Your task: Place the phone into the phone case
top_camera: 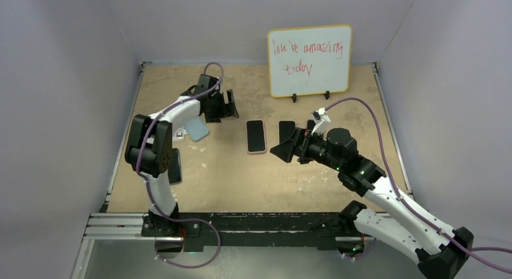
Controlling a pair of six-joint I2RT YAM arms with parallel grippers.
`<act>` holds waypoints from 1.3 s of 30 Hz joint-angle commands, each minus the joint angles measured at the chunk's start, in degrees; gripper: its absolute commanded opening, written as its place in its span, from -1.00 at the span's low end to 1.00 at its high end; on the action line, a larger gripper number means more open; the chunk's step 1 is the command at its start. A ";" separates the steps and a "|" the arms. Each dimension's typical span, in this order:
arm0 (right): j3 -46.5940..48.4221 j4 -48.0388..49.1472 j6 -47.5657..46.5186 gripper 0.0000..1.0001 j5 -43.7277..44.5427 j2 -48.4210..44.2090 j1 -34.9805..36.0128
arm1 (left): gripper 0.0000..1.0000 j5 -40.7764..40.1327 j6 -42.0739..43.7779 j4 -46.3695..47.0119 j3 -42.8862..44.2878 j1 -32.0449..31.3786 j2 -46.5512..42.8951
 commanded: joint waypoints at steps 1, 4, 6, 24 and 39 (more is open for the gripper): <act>-0.99 1.05 -0.85 0.98 -0.26 -1.55 0.27 | 0.63 -13.98 7.83 -10.84 6.23 4.54 -3.68; -1.31 1.14 -0.60 0.97 -0.12 -2.45 0.20 | 0.56 -16.03 8.78 -13.07 8.33 7.27 -2.08; -1.23 1.10 -0.62 0.98 -0.11 -2.81 0.26 | 0.48 -16.21 9.04 -13.71 9.38 8.32 -0.59; -1.49 0.83 -0.09 0.98 -0.02 -2.87 0.21 | -0.33 -14.60 8.17 -15.00 8.37 9.23 5.97; -1.67 2.07 0.07 0.98 -0.15 -1.22 0.24 | -0.63 -12.41 9.31 -15.91 3.83 9.23 4.18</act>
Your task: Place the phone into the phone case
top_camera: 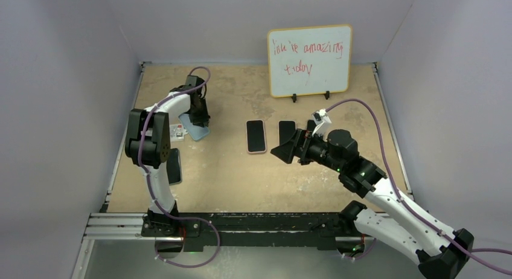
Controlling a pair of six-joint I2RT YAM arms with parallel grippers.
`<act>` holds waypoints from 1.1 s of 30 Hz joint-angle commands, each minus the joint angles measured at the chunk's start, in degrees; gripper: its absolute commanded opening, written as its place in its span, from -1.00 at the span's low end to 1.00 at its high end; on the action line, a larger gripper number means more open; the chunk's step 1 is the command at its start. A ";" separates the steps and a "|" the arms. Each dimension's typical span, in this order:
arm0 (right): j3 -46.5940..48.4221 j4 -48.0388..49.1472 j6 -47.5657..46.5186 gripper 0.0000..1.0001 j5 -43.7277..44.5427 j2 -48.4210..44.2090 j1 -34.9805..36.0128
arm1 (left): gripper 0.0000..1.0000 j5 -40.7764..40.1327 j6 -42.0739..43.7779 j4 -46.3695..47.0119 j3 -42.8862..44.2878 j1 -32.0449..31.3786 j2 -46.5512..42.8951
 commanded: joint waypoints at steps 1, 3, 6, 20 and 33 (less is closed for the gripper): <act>-0.44 1.93 -0.04 0.98 -0.05 -0.06 0.28 | -0.68 2.98 1.05 -1.88 -1.67 0.01 -0.93; -0.59 1.69 -0.02 0.98 0.18 -0.40 0.22 | -0.80 4.24 1.03 -1.90 -2.01 0.01 -1.47; -0.87 1.73 0.04 0.98 0.44 -0.70 0.25 | -0.99 6.35 0.94 -1.79 -3.40 -0.04 -3.53; -1.66 5.28 0.43 0.98 -0.88 2.09 0.32 | -1.00 15.11 -3.55 -0.81 -17.97 -6.05 -18.07; -2.38 5.66 0.84 0.98 -1.10 1.22 0.26 | -0.66 16.09 -8.08 0.67 -22.96 -11.24 -23.89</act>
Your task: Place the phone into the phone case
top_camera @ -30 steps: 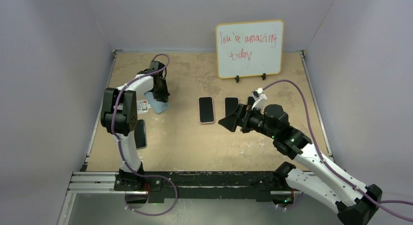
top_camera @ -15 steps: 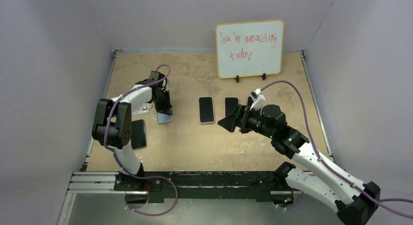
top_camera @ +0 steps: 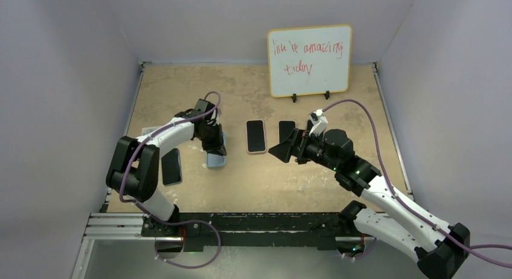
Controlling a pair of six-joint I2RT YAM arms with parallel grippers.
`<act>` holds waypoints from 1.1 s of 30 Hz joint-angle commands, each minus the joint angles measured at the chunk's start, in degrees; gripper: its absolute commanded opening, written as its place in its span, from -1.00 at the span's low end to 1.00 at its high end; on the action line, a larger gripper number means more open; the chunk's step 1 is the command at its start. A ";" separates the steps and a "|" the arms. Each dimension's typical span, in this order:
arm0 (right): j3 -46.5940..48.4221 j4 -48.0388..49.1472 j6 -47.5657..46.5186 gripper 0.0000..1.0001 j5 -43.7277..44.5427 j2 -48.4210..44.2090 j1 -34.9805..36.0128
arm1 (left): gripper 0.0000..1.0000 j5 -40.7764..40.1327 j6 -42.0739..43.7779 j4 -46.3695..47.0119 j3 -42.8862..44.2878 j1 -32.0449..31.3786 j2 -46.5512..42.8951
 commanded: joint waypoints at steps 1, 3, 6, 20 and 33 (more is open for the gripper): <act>-0.60 1.27 0.23 0.98 -1.01 -1.52 0.25 | -0.54 0.04 -1.29 0.82 0.42 -0.14 -2.70; -0.70 0.81 0.34 0.98 -1.01 -2.16 0.21 | -0.23 -1.69 -0.86 -0.54 1.06 0.06 -2.90; -0.91 -0.23 0.40 0.98 -0.88 -3.03 0.20 | 0.13 -3.07 0.17 -2.22 1.73 1.74 -3.29; -0.95 -0.51 0.32 0.98 -1.39 -2.44 0.22 | 0.71 -14.99 9.74 -5.89 -0.33 24.89 -11.70; -0.52 -2.12 -0.26 0.98 -1.10 -2.69 0.24 | 0.92 -15.55 11.88 -2.59 -3.47 32.56 -5.20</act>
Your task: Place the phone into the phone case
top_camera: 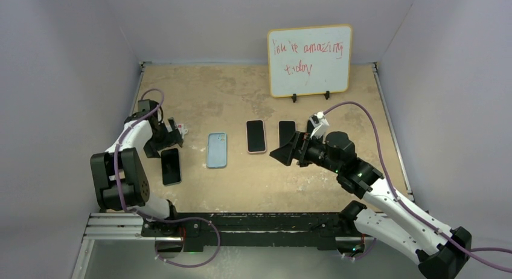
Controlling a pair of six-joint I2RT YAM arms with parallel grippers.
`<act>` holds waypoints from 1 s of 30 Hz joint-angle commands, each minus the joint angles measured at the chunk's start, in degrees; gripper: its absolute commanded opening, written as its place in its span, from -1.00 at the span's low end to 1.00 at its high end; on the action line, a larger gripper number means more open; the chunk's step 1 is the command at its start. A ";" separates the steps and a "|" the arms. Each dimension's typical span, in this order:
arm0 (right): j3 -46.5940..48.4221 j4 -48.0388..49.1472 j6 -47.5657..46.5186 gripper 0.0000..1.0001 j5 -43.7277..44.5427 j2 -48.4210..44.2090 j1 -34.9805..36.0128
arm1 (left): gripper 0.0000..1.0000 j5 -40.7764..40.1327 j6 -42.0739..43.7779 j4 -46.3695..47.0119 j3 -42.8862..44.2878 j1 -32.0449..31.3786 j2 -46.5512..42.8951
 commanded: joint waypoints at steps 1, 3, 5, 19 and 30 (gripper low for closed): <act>0.33 -0.85 -0.34 0.98 0.12 -0.66 0.26 | 0.93 0.07 1.94 1.70 -0.68 1.74 2.30; 0.27 -1.10 -0.56 0.98 0.30 -0.98 0.20 | 0.96 0.08 2.03 1.77 -0.91 1.91 3.22; 0.15 -1.02 -0.53 0.98 0.36 -1.19 0.21 | 0.98 0.08 2.21 1.72 -0.63 2.07 4.64; -0.22 -1.49 -1.06 0.98 0.79 -2.59 0.25 | 0.79 5.17 2.85 2.04 -1.79 2.36 8.54; -0.40 -0.91 -0.34 0.98 0.53 -1.62 0.22 | 0.27 8.73 3.11 2.62 -2.18 1.24 9.05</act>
